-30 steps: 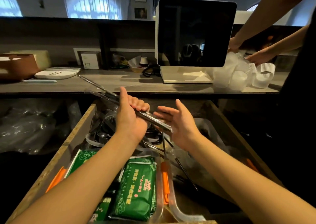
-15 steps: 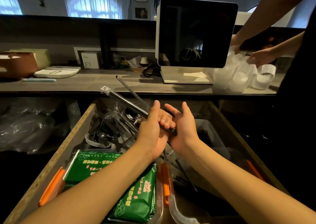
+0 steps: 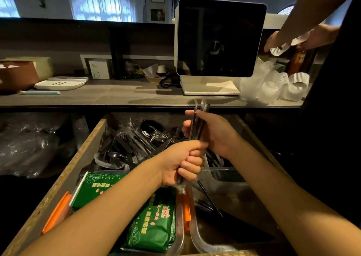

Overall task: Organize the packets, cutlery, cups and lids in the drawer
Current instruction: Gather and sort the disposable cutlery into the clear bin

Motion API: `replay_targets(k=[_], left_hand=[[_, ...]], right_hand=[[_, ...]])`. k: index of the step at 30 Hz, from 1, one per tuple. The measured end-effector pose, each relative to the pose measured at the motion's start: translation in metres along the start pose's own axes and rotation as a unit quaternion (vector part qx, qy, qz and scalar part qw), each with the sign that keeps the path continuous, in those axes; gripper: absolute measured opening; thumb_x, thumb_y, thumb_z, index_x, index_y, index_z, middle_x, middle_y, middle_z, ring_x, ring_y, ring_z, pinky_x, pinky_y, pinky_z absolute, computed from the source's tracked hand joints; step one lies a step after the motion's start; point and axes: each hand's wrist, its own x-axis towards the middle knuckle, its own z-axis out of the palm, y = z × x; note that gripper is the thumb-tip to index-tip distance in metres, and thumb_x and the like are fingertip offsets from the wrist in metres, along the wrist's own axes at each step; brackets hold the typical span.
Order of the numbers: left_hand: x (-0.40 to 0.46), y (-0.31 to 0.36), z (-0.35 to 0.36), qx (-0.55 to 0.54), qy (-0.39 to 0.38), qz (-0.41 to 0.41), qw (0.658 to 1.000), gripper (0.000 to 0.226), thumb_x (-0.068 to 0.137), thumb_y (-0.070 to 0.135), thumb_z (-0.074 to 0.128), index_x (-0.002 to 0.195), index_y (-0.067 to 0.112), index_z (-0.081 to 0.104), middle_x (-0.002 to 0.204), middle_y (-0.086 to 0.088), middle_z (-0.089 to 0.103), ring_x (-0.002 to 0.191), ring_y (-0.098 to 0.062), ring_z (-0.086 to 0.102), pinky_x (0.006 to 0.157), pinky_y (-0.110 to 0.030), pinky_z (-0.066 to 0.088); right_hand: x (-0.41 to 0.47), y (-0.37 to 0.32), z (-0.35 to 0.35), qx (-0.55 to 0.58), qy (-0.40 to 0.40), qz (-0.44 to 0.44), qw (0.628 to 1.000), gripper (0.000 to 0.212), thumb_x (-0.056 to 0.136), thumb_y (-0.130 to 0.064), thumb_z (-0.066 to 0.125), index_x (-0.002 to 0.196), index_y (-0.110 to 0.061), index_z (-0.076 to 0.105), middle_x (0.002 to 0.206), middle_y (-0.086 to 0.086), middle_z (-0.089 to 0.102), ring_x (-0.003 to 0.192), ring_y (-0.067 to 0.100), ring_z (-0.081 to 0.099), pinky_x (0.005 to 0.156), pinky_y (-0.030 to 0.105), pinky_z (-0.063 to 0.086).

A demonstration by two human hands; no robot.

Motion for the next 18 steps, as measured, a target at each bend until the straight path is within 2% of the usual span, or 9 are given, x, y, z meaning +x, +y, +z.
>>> replay_targets(k=[3,5,6,8,10,12,14,16,18], left_hand=[[0.001,-0.002,0.002,0.027,0.004,0.008,1.0,0.047,0.102,0.033,0.047,0.058,0.02,0.037,0.044,0.008,0.029,0.031,-0.002,0.028,0.029,-0.014,0.026],[0.002,-0.003,0.005,0.053,0.023,0.036,0.998,0.038,0.099,0.039,0.05,0.068,0.016,0.048,0.052,0.003,0.041,0.041,-0.009,0.043,0.04,-0.02,0.043],[0.003,-0.003,0.005,0.057,0.029,0.048,0.997,0.035,0.096,0.043,0.052,0.078,0.013,0.056,0.059,-0.001,0.05,0.05,-0.013,0.051,0.05,-0.025,0.05],[0.005,-0.003,0.001,0.051,0.04,0.063,0.996,0.049,0.093,0.052,0.05,0.103,0.006,0.064,0.081,-0.01,0.064,0.07,-0.021,0.062,0.067,-0.034,0.056],[0.006,0.0,-0.007,0.027,0.063,0.083,0.994,0.057,0.099,0.053,0.042,0.109,0.001,0.064,0.096,-0.018,0.067,0.081,-0.028,0.066,0.075,-0.038,0.056],[0.007,0.001,-0.012,0.005,0.102,0.12,0.988,0.056,0.102,0.049,0.039,0.102,0.0,0.066,0.097,-0.021,0.069,0.081,-0.03,0.069,0.073,-0.038,0.058],[0.01,0.0,-0.015,0.01,0.162,0.166,0.973,0.053,0.105,0.045,0.036,0.094,0.002,0.065,0.088,-0.018,0.07,0.075,-0.028,0.07,0.066,-0.035,0.059],[0.015,-0.001,-0.017,0.057,0.221,0.203,0.952,0.056,0.107,0.044,0.03,0.088,0.004,0.064,0.081,-0.016,0.068,0.071,-0.027,0.069,0.064,-0.035,0.058],[0.018,-0.003,-0.018,0.125,0.254,0.225,0.932,0.06,0.109,0.043,0.026,0.085,0.004,0.064,0.078,-0.015,0.066,0.069,-0.027,0.066,0.065,-0.033,0.055]], right_hand=[[0.002,0.002,0.003,0.064,-0.004,0.005,0.998,0.023,0.105,-0.021,0.038,0.104,-0.007,0.056,0.064,0.005,0.053,0.062,0.02,0.056,0.061,0.03,0.057],[0.005,0.001,0.001,0.101,0.023,-0.005,0.995,0.02,0.105,-0.022,0.039,0.096,-0.01,0.052,0.059,0.001,0.046,0.053,0.016,0.049,0.058,0.03,0.056],[0.006,-0.002,-0.002,0.11,0.041,-0.011,0.993,0.021,0.105,-0.023,0.039,0.093,-0.012,0.052,0.057,-0.001,0.044,0.048,0.013,0.044,0.051,0.027,0.052],[0.008,-0.012,-0.013,0.112,0.068,-0.022,0.991,0.024,0.105,-0.027,0.039,0.089,-0.015,0.052,0.051,-0.005,0.039,0.039,0.007,0.034,0.037,0.019,0.036],[0.007,-0.023,-0.023,0.091,0.068,-0.025,0.993,0.026,0.104,-0.03,0.039,0.087,-0.016,0.053,0.049,-0.006,0.036,0.035,0.005,0.028,0.032,0.017,0.025],[0.001,-0.029,-0.03,0.029,0.049,-0.008,0.998,0.026,0.104,-0.03,0.039,0.088,-0.016,0.054,0.05,-0.006,0.035,0.035,0.004,0.026,0.03,0.017,0.022],[-0.011,-0.025,-0.031,-0.085,0.031,0.016,0.996,0.023,0.103,-0.029,0.042,0.089,-0.015,0.054,0.053,-0.005,0.038,0.037,0.005,0.028,0.032,0.017,0.022],[-0.026,-0.012,-0.032,-0.221,0.011,0.045,0.974,0.018,0.102,-0.025,0.046,0.09,-0.013,0.055,0.058,-0.003,0.041,0.042,0.007,0.031,0.037,0.018,0.023],[-0.039,0.004,-0.036,-0.304,-0.006,0.093,0.948,0.014,0.1,-0.021,0.051,0.089,-0.013,0.054,0.059,-0.002,0.044,0.044,0.007,0.033,0.039,0.019,0.025]])
